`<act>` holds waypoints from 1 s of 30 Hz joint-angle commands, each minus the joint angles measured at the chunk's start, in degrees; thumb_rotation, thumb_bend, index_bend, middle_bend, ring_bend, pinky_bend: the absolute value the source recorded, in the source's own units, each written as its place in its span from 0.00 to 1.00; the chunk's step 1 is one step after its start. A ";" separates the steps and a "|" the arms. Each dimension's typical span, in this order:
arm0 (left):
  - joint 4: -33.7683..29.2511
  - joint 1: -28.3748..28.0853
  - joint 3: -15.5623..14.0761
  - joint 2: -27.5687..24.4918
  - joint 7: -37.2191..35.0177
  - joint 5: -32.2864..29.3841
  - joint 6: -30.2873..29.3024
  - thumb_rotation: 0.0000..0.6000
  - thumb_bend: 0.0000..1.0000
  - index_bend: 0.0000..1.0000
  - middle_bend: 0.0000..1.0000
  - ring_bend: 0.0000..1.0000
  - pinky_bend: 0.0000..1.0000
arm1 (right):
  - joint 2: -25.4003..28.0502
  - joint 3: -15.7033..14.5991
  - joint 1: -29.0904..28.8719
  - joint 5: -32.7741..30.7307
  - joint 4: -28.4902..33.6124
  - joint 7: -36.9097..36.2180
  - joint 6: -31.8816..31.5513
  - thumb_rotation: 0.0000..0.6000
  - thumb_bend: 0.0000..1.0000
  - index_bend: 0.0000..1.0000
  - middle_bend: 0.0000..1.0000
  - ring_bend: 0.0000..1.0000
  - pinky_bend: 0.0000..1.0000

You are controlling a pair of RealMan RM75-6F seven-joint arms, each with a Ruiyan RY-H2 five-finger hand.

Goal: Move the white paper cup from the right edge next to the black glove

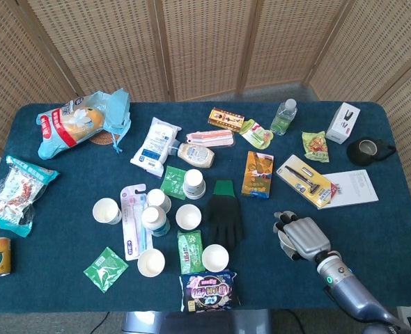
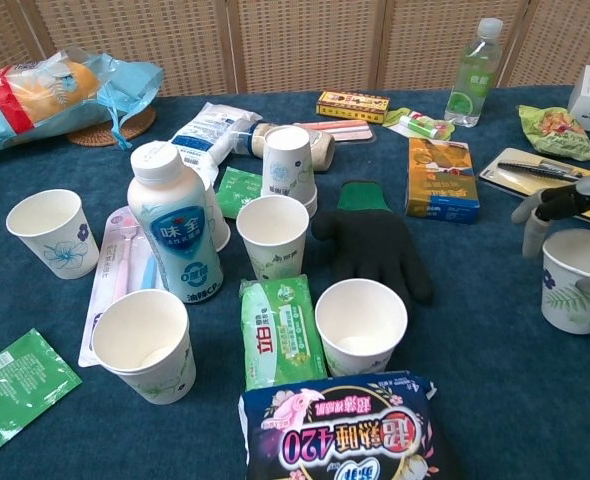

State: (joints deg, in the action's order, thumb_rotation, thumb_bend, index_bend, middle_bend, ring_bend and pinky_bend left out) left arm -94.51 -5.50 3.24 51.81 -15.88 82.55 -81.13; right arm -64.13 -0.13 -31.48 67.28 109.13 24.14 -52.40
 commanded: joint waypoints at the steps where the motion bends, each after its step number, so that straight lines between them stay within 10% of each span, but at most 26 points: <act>1: -0.02 -0.05 0.03 -0.01 0.00 -0.02 0.07 1.00 0.42 0.00 0.06 0.06 0.02 | 0.60 0.62 -0.04 0.37 0.33 -2.67 0.27 1.00 0.44 0.32 0.16 0.13 0.54; 30: -0.50 0.09 0.25 -0.59 0.27 0.04 -0.27 1.00 0.42 0.00 0.06 0.06 0.02 | -0.21 10.25 -0.38 11.02 -7.98 -67.43 13.54 1.00 0.44 0.30 0.16 0.14 0.51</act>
State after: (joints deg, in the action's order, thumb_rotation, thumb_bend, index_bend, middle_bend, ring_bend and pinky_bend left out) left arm -94.99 -5.41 3.49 51.23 -15.62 82.58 -81.39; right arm -62.88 9.72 -32.53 74.50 104.57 -36.55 -39.95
